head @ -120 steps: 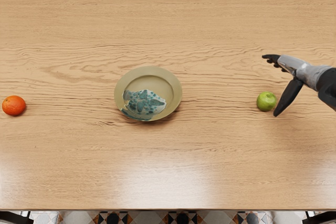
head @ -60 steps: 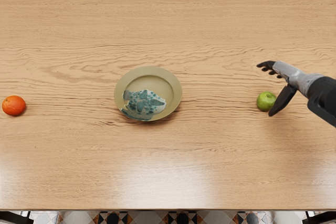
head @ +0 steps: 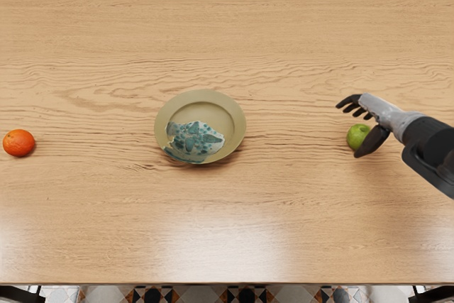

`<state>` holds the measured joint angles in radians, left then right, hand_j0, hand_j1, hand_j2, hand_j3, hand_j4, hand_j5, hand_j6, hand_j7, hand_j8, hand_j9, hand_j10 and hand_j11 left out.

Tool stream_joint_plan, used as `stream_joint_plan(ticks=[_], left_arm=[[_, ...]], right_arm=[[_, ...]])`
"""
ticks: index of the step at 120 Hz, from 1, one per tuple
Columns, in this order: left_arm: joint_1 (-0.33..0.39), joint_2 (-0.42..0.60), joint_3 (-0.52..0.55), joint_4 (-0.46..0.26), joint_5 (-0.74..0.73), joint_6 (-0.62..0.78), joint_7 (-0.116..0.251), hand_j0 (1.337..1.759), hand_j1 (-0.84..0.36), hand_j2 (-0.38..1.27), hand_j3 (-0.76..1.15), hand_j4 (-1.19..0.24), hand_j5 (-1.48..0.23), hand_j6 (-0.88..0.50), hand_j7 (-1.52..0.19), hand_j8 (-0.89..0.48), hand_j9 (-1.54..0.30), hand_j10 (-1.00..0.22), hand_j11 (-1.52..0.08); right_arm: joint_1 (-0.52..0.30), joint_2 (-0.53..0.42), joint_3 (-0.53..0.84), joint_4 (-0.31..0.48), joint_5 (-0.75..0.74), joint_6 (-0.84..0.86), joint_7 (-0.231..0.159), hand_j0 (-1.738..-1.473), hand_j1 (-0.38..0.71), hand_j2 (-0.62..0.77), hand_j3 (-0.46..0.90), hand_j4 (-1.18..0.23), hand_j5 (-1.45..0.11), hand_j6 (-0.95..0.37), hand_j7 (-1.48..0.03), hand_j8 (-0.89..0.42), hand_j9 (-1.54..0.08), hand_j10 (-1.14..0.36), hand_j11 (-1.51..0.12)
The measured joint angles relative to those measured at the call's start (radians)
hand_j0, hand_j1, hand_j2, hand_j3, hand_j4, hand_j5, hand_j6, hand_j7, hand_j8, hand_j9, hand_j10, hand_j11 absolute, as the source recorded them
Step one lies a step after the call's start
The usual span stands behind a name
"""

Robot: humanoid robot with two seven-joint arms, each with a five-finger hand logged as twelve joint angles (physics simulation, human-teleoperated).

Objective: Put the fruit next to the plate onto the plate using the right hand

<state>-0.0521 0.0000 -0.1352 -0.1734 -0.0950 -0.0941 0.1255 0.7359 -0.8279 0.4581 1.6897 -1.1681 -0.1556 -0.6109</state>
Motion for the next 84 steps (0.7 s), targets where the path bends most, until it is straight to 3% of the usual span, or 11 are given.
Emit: stream_joint_plan(ticks=[84], left_arm=[[0.000, 0.000, 0.000, 0.000, 0.000, 0.000, 0.000, 1.658, 0.35, 0.00, 0.00, 0.00, 0.00, 0.00, 0.00, 0.00, 0.00, 0.00, 0.00]], right_arm=[[-0.036, 0.018, -0.003, -0.031, -0.058, -0.025, 0.000, -1.658, 0.09, -0.07, 0.00, -0.37, -0.48, -0.38, -0.48, -0.37, -0.48, -0.37, -0.48]])
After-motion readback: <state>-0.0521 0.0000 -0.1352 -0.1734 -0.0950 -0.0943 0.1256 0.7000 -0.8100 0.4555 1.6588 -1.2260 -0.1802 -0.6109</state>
